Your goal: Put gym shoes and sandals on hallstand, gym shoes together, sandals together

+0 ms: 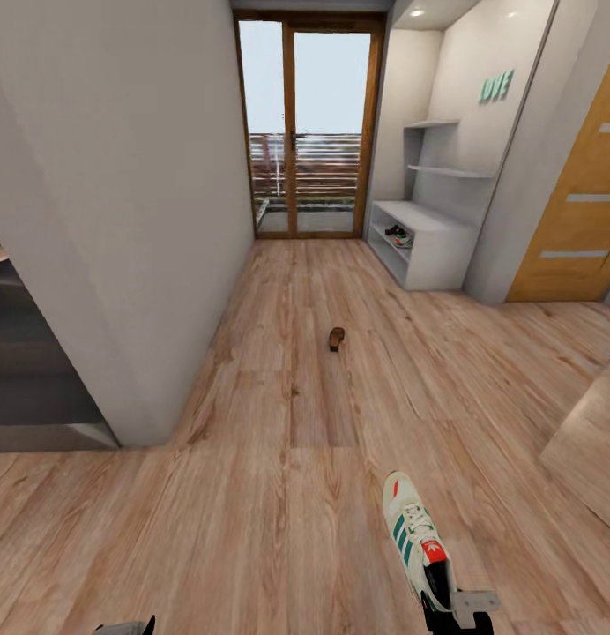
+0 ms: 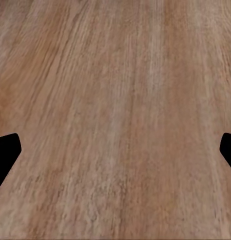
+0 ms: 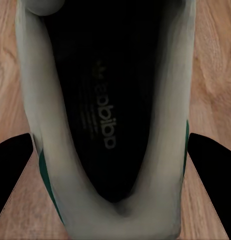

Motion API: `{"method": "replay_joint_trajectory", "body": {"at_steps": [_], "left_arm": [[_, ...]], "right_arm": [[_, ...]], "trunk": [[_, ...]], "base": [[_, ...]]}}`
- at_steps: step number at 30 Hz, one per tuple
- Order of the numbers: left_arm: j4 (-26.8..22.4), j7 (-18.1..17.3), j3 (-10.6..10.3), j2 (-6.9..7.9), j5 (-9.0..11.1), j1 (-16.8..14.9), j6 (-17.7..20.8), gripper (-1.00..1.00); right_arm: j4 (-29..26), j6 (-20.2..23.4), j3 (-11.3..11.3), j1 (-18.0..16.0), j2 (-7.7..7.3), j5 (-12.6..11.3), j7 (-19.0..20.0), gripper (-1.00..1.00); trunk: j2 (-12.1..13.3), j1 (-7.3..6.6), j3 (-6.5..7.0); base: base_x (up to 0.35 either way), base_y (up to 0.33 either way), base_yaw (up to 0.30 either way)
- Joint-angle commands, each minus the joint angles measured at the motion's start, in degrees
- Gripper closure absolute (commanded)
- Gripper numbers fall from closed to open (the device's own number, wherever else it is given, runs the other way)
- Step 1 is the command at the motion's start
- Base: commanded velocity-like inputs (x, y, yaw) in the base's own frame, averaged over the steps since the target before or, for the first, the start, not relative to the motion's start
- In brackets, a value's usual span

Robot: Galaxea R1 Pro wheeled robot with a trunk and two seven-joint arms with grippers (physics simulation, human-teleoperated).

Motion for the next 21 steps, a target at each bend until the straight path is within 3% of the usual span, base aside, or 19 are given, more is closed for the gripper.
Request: {"method": "replay_joint_trajectory", "body": {"at_steps": [1,21], "left_arm": [[0.06,-0.59,0.15,0.0,0.6,-0.04,-0.05,-1.0],[0.06,-0.59,0.16,0.0,0.6,-0.02,-0.08,-1.0]], "right_arm": [[0.03,-0.15,-0.03,-0.03,0.01,0.3,-0.23,1.0],[0.05,-0.15,-0.03,-0.03,0.01,0.35,-0.24,1.0]], "trunk": [[-0.02,0.02,-0.05],[-0.02,0.02,-0.05]], "base": [[0.338,0.0,-0.001],[0.338,0.0,0.0]]}}
